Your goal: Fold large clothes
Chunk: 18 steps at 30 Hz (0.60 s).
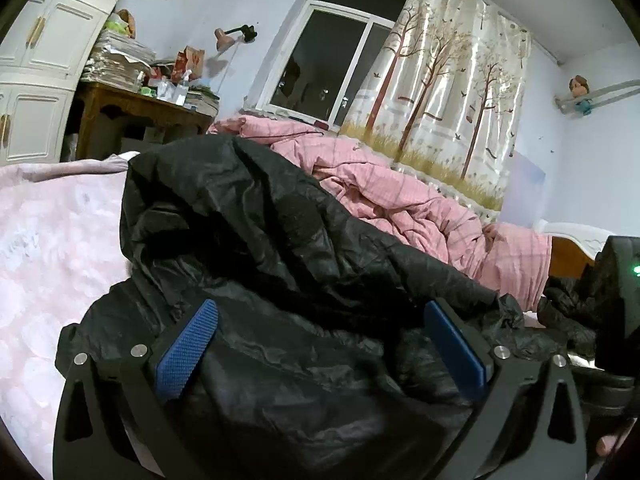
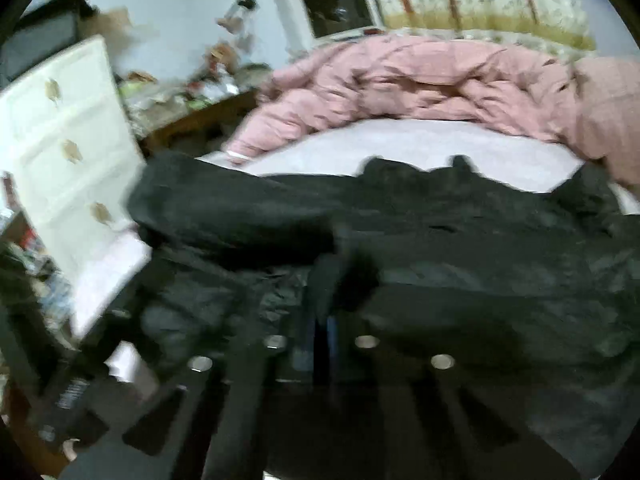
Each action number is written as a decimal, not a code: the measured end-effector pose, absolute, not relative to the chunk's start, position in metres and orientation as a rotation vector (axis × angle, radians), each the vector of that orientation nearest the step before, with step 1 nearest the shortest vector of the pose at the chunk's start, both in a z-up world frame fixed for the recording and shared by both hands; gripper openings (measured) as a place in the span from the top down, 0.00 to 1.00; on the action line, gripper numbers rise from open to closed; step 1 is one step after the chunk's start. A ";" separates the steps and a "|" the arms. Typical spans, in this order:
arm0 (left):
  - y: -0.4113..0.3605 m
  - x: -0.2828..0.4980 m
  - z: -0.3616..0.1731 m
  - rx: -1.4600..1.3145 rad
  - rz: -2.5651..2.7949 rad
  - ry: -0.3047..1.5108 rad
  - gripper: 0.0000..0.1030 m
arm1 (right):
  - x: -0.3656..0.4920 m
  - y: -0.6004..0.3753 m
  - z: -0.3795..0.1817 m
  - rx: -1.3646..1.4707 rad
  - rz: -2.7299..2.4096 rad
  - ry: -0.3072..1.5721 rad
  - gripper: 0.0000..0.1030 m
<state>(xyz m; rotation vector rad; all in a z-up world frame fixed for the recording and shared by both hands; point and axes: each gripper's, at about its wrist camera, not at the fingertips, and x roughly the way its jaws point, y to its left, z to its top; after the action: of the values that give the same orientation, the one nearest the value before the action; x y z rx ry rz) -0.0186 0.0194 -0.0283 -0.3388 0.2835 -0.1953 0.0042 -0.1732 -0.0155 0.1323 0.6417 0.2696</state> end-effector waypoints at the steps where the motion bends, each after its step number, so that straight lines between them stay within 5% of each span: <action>1: 0.020 -0.017 -0.029 -0.344 -0.195 0.292 0.00 | 0.003 -0.179 -0.013 0.135 0.248 0.630 0.97; 12: 0.027 -0.002 -0.040 -0.409 -0.175 0.409 0.00 | -0.059 -0.286 0.053 -0.135 -0.457 0.199 0.97; 18: 0.019 0.006 -0.044 -0.365 -0.108 0.475 0.00 | -0.044 -0.302 0.052 -0.169 -0.392 0.323 0.94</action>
<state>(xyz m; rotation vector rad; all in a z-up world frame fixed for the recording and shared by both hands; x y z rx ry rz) 0.0060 0.0190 -0.0439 -0.3647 0.4746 -0.1079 -0.0439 -0.3019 0.0523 -0.1695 0.3232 -0.3922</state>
